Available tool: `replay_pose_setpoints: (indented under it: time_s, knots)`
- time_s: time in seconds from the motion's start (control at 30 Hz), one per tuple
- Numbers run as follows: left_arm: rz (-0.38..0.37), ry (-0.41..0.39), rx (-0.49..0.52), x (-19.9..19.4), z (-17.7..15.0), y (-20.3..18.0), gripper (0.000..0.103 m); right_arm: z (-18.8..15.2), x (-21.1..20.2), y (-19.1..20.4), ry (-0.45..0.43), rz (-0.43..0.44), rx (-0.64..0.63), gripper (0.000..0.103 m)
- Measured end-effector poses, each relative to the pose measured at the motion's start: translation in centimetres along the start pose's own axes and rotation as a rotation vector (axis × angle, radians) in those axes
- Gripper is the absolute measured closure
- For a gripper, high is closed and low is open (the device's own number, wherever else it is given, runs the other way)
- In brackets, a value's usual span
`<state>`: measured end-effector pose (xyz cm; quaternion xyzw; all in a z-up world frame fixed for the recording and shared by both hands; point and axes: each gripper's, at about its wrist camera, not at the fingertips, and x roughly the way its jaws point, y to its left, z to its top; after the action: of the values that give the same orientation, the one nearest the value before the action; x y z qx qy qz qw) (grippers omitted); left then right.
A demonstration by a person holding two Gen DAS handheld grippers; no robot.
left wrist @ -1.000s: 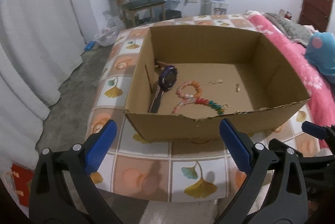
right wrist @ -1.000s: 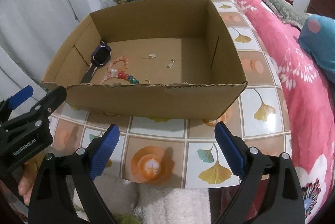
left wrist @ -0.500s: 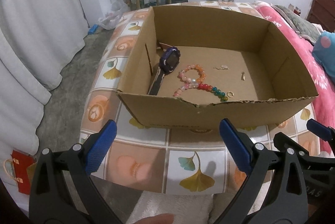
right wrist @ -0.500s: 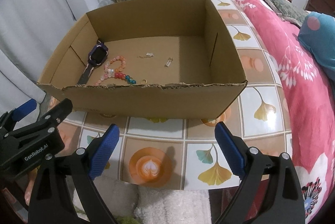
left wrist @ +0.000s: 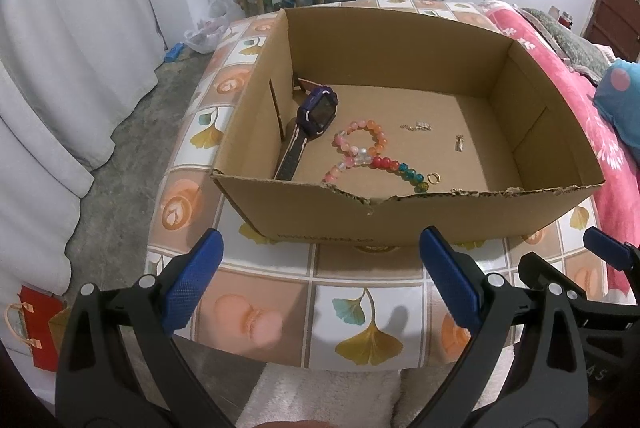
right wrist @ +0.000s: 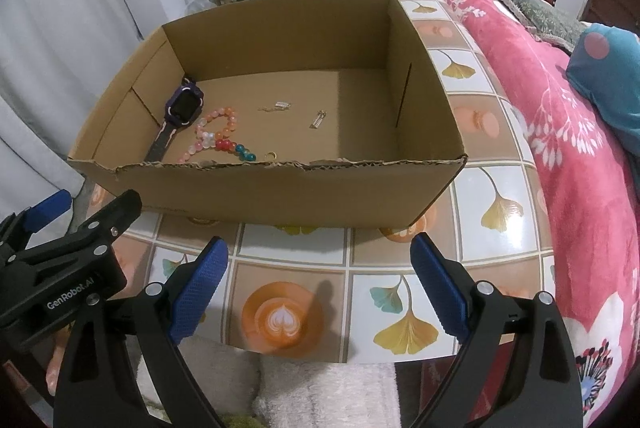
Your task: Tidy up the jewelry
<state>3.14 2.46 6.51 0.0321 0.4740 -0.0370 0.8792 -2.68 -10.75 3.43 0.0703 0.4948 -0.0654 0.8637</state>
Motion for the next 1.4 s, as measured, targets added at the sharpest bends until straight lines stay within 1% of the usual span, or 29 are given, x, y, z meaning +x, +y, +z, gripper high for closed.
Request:
replay_pose_setpoints:
  time_s: [1.4]
  knots:
    - [-0.010,-0.003,-0.005,-0.27,0.12,0.31,0.008,0.22,-0.36,0.11,-0.006,0.002,-0.004,0.013]
